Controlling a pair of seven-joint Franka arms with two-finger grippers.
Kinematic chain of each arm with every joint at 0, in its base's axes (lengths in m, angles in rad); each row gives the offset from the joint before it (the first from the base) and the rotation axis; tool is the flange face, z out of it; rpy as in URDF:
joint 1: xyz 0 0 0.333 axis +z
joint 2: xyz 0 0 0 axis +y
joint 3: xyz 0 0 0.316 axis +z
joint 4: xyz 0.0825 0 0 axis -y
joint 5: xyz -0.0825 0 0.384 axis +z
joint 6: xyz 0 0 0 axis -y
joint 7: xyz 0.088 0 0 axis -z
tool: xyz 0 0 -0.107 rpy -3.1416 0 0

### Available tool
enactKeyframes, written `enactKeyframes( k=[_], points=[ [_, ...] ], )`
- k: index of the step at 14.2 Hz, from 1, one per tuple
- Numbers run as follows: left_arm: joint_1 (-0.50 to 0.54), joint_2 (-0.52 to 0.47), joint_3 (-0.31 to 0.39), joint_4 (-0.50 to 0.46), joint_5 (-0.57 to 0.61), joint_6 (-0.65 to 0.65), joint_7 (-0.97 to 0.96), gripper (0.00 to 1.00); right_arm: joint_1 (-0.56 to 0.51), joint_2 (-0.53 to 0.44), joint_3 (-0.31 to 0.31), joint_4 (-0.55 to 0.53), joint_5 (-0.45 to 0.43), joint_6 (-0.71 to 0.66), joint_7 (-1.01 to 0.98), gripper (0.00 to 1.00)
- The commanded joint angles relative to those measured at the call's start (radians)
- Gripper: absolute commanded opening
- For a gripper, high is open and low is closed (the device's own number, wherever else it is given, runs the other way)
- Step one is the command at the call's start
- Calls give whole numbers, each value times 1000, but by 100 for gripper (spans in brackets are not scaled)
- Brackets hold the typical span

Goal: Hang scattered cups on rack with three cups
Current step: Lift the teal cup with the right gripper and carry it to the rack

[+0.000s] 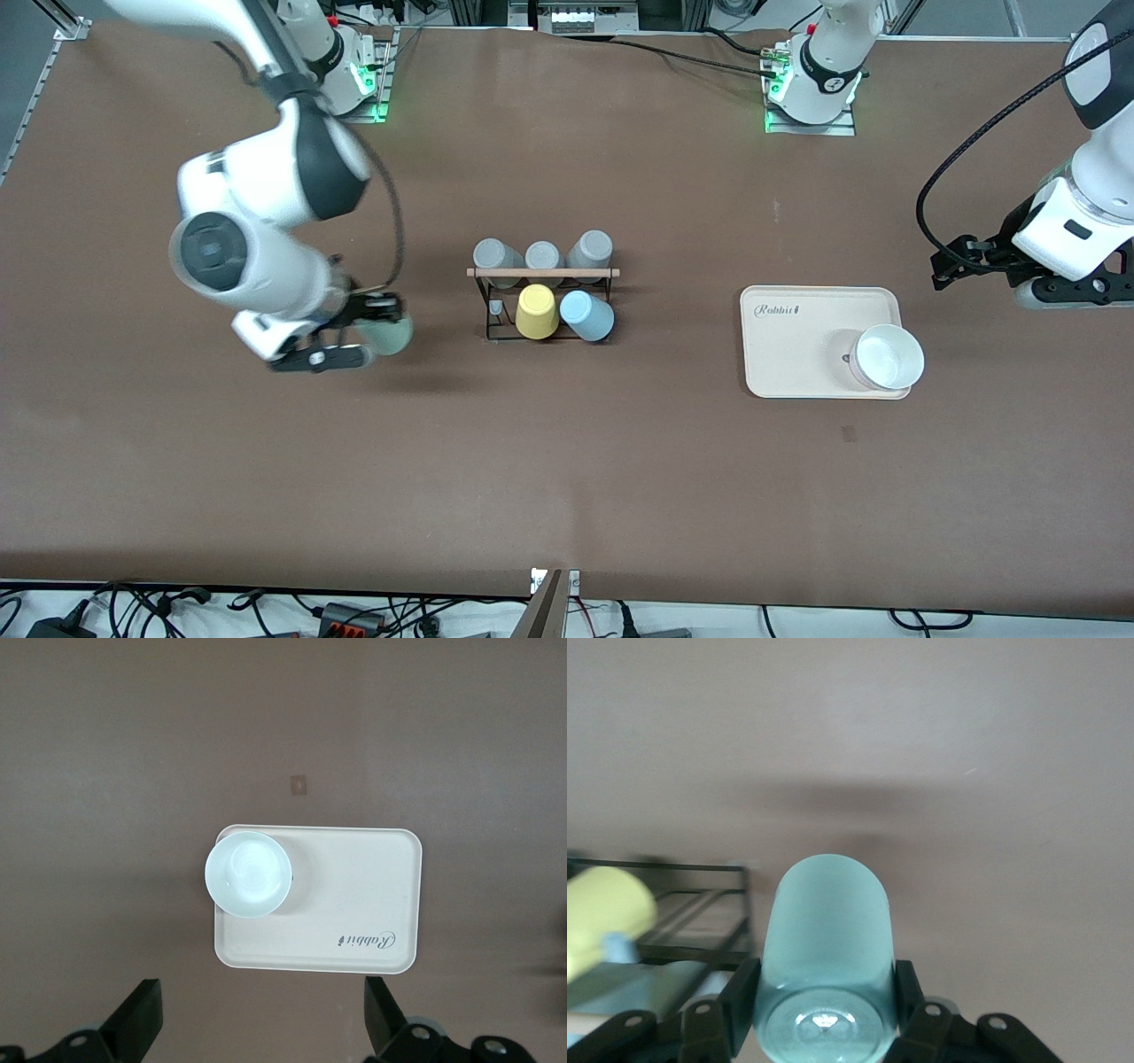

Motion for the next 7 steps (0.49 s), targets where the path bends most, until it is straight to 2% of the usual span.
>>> enactKeyframes(
  k=[1,4,7],
  points=[
    [8,-6,-3,14,-17,-21,22,100,74,31,-4,74,22,-16,147,18],
    [7,-6,-3,14,-17,-21,22,100,112,59,-4,131,22,-19,214,18],
    [8,-6,-3,14,-17,-21,22,100,166,76,-6,136,16,-15,270,18]
  ],
)
